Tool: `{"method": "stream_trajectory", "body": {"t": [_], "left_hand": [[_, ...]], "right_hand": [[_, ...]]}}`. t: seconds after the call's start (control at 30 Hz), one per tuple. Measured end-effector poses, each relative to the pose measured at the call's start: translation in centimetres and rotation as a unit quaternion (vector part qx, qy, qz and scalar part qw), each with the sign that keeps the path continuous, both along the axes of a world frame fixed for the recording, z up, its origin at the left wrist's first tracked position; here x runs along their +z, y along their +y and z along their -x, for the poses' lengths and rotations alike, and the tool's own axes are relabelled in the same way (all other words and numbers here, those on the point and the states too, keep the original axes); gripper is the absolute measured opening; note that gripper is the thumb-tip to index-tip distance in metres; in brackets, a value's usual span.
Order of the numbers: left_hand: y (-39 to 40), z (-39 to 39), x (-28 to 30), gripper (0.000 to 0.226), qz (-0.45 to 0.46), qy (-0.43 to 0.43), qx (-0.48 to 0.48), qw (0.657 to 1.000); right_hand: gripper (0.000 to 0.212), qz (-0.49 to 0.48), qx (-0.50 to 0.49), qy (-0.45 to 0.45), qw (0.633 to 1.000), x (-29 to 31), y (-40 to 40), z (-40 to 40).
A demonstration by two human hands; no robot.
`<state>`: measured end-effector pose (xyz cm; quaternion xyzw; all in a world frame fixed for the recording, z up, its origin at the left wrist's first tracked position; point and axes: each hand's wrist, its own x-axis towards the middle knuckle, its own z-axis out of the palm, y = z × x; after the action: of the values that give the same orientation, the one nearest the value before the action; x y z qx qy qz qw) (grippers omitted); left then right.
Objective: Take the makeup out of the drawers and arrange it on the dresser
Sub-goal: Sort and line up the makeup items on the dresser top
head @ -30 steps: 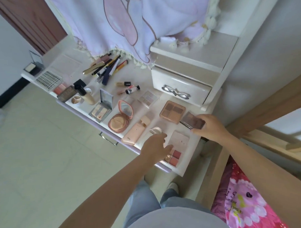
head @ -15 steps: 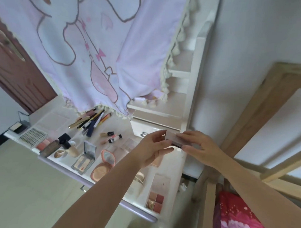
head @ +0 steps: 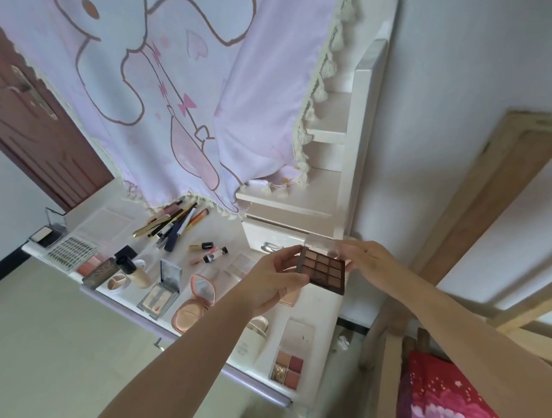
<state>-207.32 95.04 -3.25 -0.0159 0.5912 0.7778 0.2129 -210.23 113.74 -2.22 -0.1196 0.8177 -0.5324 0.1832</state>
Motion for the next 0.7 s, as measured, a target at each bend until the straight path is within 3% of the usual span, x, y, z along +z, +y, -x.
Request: {"method": "stream_trajectory", "body": {"t": [0.1, 0.23, 0.33, 0.47, 0.7], "left_hand": [[-0.4, -0.2, -0.8, 0.048, 0.05, -0.03, 0.018, 0.998], [0.0, -0.3, -3.1, 0.042, 0.22, -0.029, 0.055, 0.973], [0.9, -0.6, -5.6, 0.041, 0.363, -0.004, 0.04, 0.931], [1.6, -0.1, -8.6, 0.035, 0.509, 0.015, -0.019, 0.86], [2.5, 1.1, -12.3, 0.029, 0.616, -0.031, -0.086, 0.782]], "right_hand": [[0.024, 0.016, -0.03, -0.041, 0.999, -1.1, 0.1, 0.9], [0.039, 0.053, -0.114, -0.113, 0.986, -3.2, -0.1, 1.5], [0.038, 0.036, -0.153, -0.129, 0.979, -6.1, -0.5, 1.5], [0.039, -0.055, -0.157, -0.122, 0.979, -9.9, -1.3, 1.7], [0.045, -0.105, -0.179, -0.128, 0.97, -14.0, -1.7, 2.4]]}}
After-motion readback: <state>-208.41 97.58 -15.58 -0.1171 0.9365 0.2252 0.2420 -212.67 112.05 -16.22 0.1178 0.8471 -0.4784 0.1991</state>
